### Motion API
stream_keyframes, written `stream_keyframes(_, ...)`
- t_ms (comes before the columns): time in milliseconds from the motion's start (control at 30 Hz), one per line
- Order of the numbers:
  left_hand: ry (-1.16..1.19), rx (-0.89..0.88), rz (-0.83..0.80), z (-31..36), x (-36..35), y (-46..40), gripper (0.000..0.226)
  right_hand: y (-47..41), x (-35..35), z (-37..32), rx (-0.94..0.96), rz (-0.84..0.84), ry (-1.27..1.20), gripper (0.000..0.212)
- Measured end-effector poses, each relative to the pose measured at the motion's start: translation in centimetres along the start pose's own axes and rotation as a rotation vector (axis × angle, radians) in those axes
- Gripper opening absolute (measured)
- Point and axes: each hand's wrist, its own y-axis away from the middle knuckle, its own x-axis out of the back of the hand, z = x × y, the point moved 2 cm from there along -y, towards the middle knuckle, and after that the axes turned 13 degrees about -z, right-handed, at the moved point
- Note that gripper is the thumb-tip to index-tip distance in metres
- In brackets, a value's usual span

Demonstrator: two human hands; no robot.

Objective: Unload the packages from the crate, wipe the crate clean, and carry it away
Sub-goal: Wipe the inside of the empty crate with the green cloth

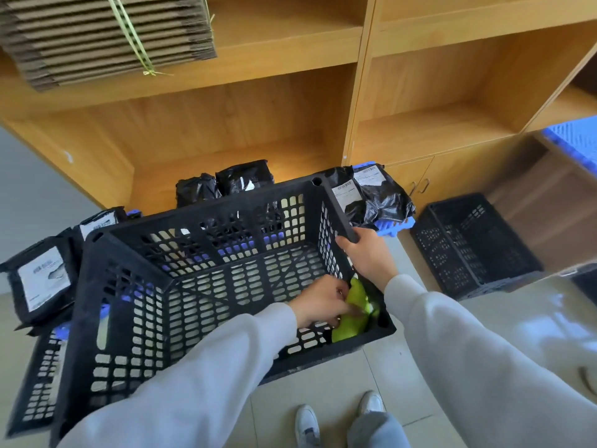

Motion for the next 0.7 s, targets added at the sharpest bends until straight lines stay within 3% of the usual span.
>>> stream_keyframes(100, 0.108, -0.037, 0.024, 1.5, 0.6, 1.4, 0.046, 0.1, 0.0, -0.2, 0.000, 0.002, 0.011, 0.020)
stream_keyframes(200, 0.168, -0.030, 0.045, 2.1, 0.7, 2.1, 0.034, 0.3, 0.1, -0.3, -0.010, 0.007, -0.001, 0.023)
stream_keyframes(367, 0.278, 0.065, 0.127, 1.5, 0.3, 1.1, 0.024, 0.6, 0.0, -0.4, -0.008, 0.010, -0.014, 0.021)
stream_keyframes(467, 0.373, 0.118, 0.101, 1.2, 0.0, -0.2, 0.039, 0.5, 0.0, -0.3, -0.002, 0.009, -0.013, 0.025)
stream_keyframes(600, 0.466, 0.164, 0.045, 1.7, 0.5, -1.0, 0.022, 0.4, 0.1, -0.3, -0.003, 0.014, 0.000, 0.025)
stream_keyframes(700, 0.439, 0.224, 0.077, 0.8, 0.8, -2.1, 0.023, 0.3, 0.2, -0.4, 0.006, 0.018, 0.019, 0.023)
